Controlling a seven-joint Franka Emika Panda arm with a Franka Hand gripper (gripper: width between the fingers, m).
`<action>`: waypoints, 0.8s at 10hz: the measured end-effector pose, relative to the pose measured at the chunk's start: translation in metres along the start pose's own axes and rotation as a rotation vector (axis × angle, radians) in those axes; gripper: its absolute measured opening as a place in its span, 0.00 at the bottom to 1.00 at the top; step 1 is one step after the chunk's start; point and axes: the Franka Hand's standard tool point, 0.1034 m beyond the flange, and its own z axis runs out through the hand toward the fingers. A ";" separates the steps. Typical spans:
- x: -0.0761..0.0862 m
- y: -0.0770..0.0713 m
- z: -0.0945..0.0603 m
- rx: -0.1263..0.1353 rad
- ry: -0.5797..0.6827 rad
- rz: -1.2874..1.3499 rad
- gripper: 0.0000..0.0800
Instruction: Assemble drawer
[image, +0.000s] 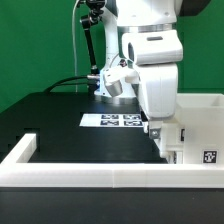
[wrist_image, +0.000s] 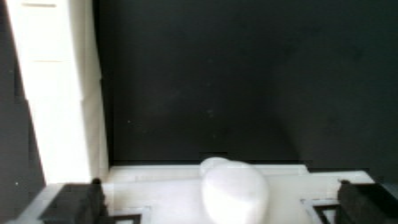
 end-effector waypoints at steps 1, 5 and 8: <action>0.007 0.000 0.000 0.000 0.001 0.024 0.81; 0.029 0.005 -0.007 0.004 0.005 0.041 0.81; -0.013 0.003 -0.010 -0.002 -0.007 0.013 0.81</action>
Offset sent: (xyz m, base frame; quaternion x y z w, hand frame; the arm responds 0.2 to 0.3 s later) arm 0.0095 0.0210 0.0180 0.0047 -0.0031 0.0206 0.9998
